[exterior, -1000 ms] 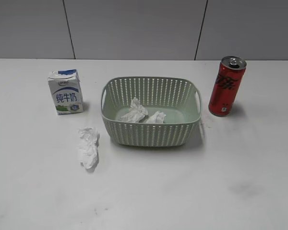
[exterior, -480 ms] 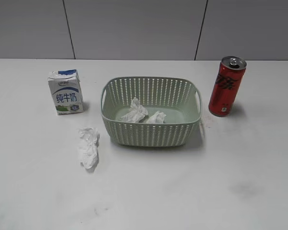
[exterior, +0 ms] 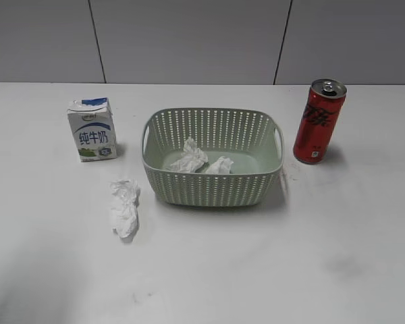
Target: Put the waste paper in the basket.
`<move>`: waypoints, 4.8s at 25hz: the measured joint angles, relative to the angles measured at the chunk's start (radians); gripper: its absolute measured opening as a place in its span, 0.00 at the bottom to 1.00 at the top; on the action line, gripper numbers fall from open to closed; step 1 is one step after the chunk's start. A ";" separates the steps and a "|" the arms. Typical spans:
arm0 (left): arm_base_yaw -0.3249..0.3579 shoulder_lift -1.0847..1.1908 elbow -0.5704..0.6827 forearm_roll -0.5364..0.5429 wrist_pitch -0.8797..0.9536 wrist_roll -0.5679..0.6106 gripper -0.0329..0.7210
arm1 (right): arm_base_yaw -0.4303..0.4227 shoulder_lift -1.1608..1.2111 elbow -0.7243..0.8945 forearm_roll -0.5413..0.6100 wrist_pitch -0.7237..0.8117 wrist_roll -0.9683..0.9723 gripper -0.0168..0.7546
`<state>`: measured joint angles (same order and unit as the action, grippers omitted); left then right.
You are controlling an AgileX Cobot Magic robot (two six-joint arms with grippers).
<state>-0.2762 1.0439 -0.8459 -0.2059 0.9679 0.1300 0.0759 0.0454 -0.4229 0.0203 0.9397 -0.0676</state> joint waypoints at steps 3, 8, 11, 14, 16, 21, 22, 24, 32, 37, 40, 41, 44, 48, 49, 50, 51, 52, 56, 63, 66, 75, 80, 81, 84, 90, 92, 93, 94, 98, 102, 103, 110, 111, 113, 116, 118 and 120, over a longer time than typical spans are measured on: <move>-0.090 0.212 -0.095 0.016 -0.004 0.001 0.82 | 0.000 -0.001 0.000 0.000 0.000 0.000 0.79; -0.180 0.495 -0.245 0.020 -0.012 0.003 0.82 | 0.000 -0.038 0.000 0.000 0.001 -0.001 0.79; -0.208 0.623 -0.298 0.020 -0.021 -0.021 0.82 | 0.000 -0.050 0.002 -0.008 0.002 0.002 0.79; -0.239 0.715 -0.332 0.021 -0.044 -0.060 0.82 | 0.000 -0.050 0.003 -0.009 0.003 0.003 0.79; -0.263 0.763 -0.351 0.030 -0.058 -0.091 0.82 | 0.000 -0.050 0.003 -0.009 0.003 0.003 0.79; -0.328 0.853 -0.388 0.126 -0.073 -0.173 0.82 | 0.000 -0.050 0.003 -0.009 0.003 0.004 0.79; -0.338 0.869 -0.389 0.133 -0.075 -0.180 0.82 | 0.000 -0.050 0.003 -0.009 0.003 0.004 0.79; -0.355 0.906 -0.390 0.140 -0.083 -0.193 0.82 | 0.000 -0.050 0.003 -0.009 0.003 0.004 0.79; -0.365 0.995 -0.392 0.141 -0.156 -0.216 0.70 | 0.000 -0.050 0.003 -0.011 0.003 0.004 0.79; -0.365 0.989 -0.392 0.153 -0.147 -0.232 0.21 | 0.000 -0.050 0.003 -0.012 0.003 0.004 0.79; -0.365 0.940 -0.388 0.170 -0.118 -0.235 0.11 | 0.000 -0.050 0.003 -0.012 0.003 0.004 0.79; -0.365 0.910 -0.388 0.177 -0.111 -0.236 0.10 | 0.000 -0.050 0.003 -0.012 0.003 0.004 0.79; -0.365 0.807 -0.388 0.185 -0.092 -0.238 0.10 | 0.000 -0.050 0.003 -0.012 0.003 0.004 0.79; -0.365 0.668 -0.388 0.188 -0.086 -0.226 0.10 | 0.000 -0.050 0.003 -0.012 0.003 0.004 0.79; -0.365 0.645 -0.388 0.189 -0.101 -0.208 0.10 | 0.000 -0.050 0.003 -0.012 0.003 0.004 0.79; -0.365 0.624 -0.388 0.187 -0.126 -0.189 0.10 | 0.000 -0.050 0.003 -0.012 0.003 0.005 0.79; -0.365 0.612 -0.392 0.177 -0.148 -0.162 0.09 | 0.000 -0.050 0.003 -0.012 0.003 0.005 0.79; -0.365 0.610 -0.402 0.161 -0.174 -0.130 0.09 | 0.000 -0.050 0.003 -0.012 0.003 0.005 0.79; -0.365 0.650 -0.469 0.075 -0.252 -0.047 0.09 | 0.000 -0.050 0.003 -0.012 0.003 0.005 0.79; -0.369 0.835 -0.588 -0.025 -0.306 -0.029 0.14 | 0.000 -0.050 0.003 -0.012 0.003 0.005 0.79; -0.378 0.874 -0.596 -0.065 -0.307 -0.029 0.48 | 0.000 -0.050 0.003 -0.012 0.003 0.005 0.79; -0.341 0.825 -0.676 -0.065 -0.163 -0.029 0.90 | 0.000 -0.050 0.003 -0.013 0.003 0.005 0.79; -0.194 0.719 -0.746 -0.017 0.012 -0.027 0.88 | 0.000 -0.050 0.003 -0.013 0.003 0.006 0.79; -0.157 0.699 -0.748 -0.016 0.047 -0.027 0.88 | 0.000 -0.050 0.003 -0.013 0.003 0.006 0.79; -0.003 0.645 -0.752 -0.005 0.152 -0.027 0.85 | 0.000 -0.050 0.003 -0.013 0.003 0.006 0.79; 0.273 0.584 -0.729 0.122 0.237 -0.036 0.83 | 0.000 -0.050 0.003 -0.013 0.003 0.006 0.79; 0.346 0.540 -0.673 0.132 0.239 -0.042 0.83 | 0.000 -0.050 0.003 -0.013 0.003 0.006 0.79; 0.374 0.509 -0.636 0.140 0.240 -0.042 0.82 | 0.000 -0.050 0.003 -0.013 0.003 0.006 0.79; 0.392 0.472 -0.600 0.150 0.241 -0.043 0.82 | 0.000 -0.050 0.003 -0.013 0.003 0.006 0.79; 0.397 0.270 -0.409 0.142 0.208 -0.044 0.82 | 0.000 -0.050 0.003 -0.013 0.003 0.006 0.79; 0.317 0.037 -0.224 0.144 0.115 -0.044 0.82 | 0.000 -0.050 0.003 -0.013 0.003 0.006 0.79; 0.295 -0.011 -0.180 0.145 0.107 -0.044 0.82 | 0.000 -0.050 0.003 -0.013 0.003 0.006 0.79; 0.254 -0.378 0.079 0.121 0.100 -0.077 0.82 | 0.000 -0.050 0.003 -0.013 0.003 0.006 0.79; 0.254 -0.431 0.110 0.119 0.098 -0.081 0.82 | 0.000 -0.050 0.003 -0.013 0.003 0.006 0.79; 0.254 -0.535 0.163 0.119 0.100 -0.085 0.82 | 0.000 -0.050 0.003 -0.013 0.003 0.006 0.79; 0.254 -0.673 0.233 0.118 0.120 -0.088 0.82 | 0.000 -0.050 0.003 -0.013 0.003 0.006 0.79; 0.253 -0.756 0.276 0.118 0.135 -0.088 0.82 | 0.000 -0.050 0.003 -0.013 0.003 0.006 0.79; 0.253 -0.840 0.299 0.118 0.144 -0.088 0.82 | 0.000 -0.050 0.003 -0.013 0.003 0.006 0.79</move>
<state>-0.0229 0.2037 -0.5467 -0.0876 1.1116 0.0418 0.0759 -0.0047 -0.4197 0.0074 0.9429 -0.0620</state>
